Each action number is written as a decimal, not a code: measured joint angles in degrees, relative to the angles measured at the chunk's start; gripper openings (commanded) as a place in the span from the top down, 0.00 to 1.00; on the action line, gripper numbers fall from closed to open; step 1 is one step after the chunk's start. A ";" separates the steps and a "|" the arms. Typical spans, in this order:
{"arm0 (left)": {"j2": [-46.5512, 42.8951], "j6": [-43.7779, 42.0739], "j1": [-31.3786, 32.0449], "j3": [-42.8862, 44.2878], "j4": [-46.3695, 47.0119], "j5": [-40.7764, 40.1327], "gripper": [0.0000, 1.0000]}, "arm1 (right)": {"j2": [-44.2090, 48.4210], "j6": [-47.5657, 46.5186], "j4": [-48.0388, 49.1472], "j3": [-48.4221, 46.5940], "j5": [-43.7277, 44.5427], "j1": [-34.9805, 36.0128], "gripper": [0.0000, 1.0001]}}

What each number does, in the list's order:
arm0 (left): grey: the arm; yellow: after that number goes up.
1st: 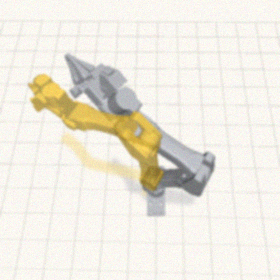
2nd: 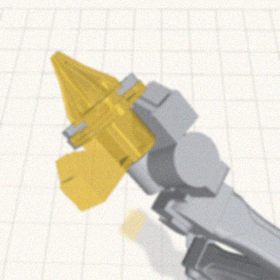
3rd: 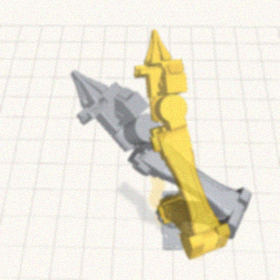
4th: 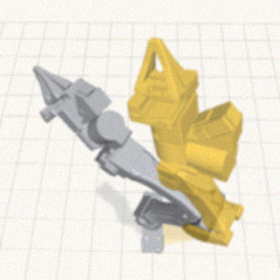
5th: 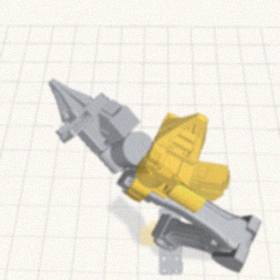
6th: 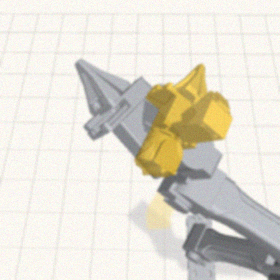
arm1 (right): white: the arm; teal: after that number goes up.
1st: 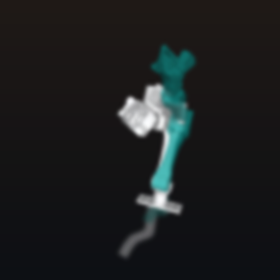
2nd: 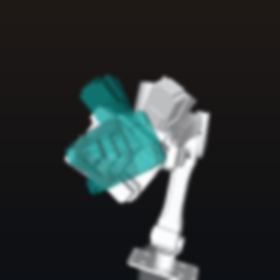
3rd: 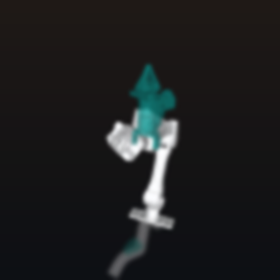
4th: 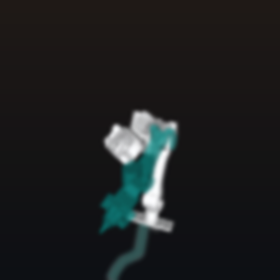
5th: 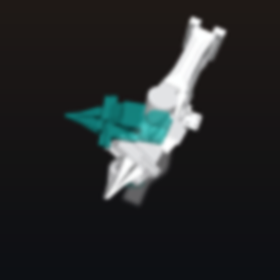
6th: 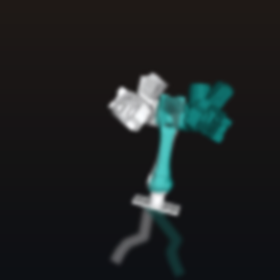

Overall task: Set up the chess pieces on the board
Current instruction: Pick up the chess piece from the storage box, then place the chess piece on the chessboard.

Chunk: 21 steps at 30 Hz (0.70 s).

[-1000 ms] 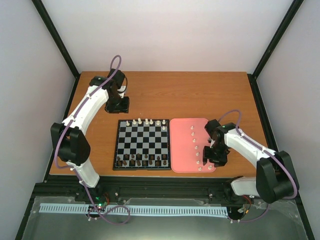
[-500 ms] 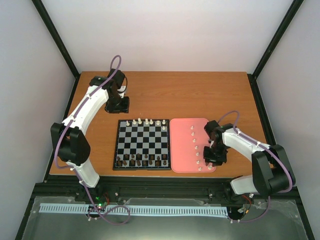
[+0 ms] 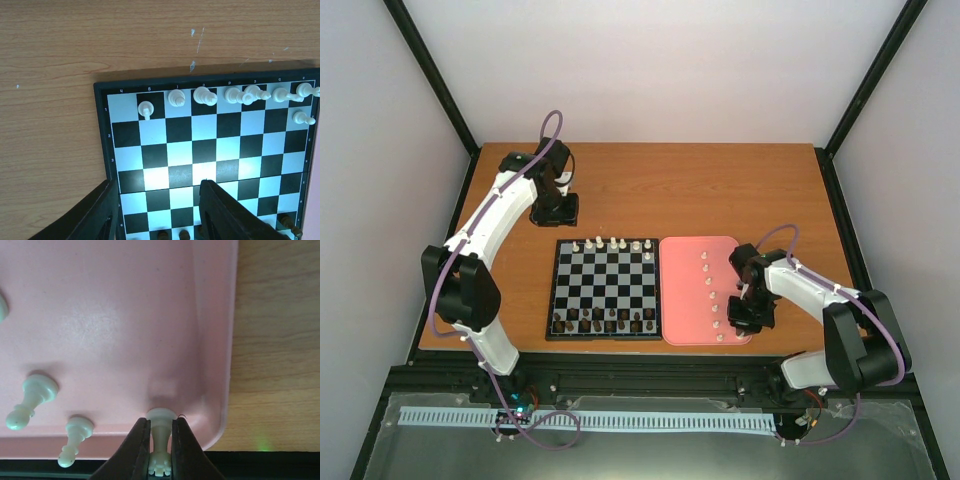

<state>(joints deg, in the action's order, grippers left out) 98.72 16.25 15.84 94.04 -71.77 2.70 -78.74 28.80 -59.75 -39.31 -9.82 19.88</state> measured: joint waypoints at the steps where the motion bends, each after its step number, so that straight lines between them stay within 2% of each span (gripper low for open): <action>1: 0.00 0.00 0.00 0.00 0.00 -0.04 0.53 | 0.02 -0.17 -0.02 0.00 0.00 0.00 0.97; 6: 0.00 0.00 0.00 0.00 -0.02 -0.37 0.53 | 0.15 -0.50 -1.14 -0.74 0.50 0.00 0.97; 10: 0.00 0.00 -0.09 -0.02 0.02 -0.39 0.53 | 0.28 -0.96 -3.89 -5.81 1.38 0.02 0.97; 15: 0.00 0.46 -3.85 -1.38 1.46 2.38 0.53 | -3.02 -3.08 -7.80 -21.35 2.10 0.61 0.97; 21: -0.59 2.56 -10.80 -4.37 4.17 3.93 0.53 | -16.98 -6.67 -10.69 -42.16 3.04 7.37 0.97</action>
<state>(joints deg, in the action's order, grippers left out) 98.13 18.81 5.04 89.67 -67.59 6.63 -95.72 22.13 -70.43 -81.47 -6.79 27.24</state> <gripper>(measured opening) 0.471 0.096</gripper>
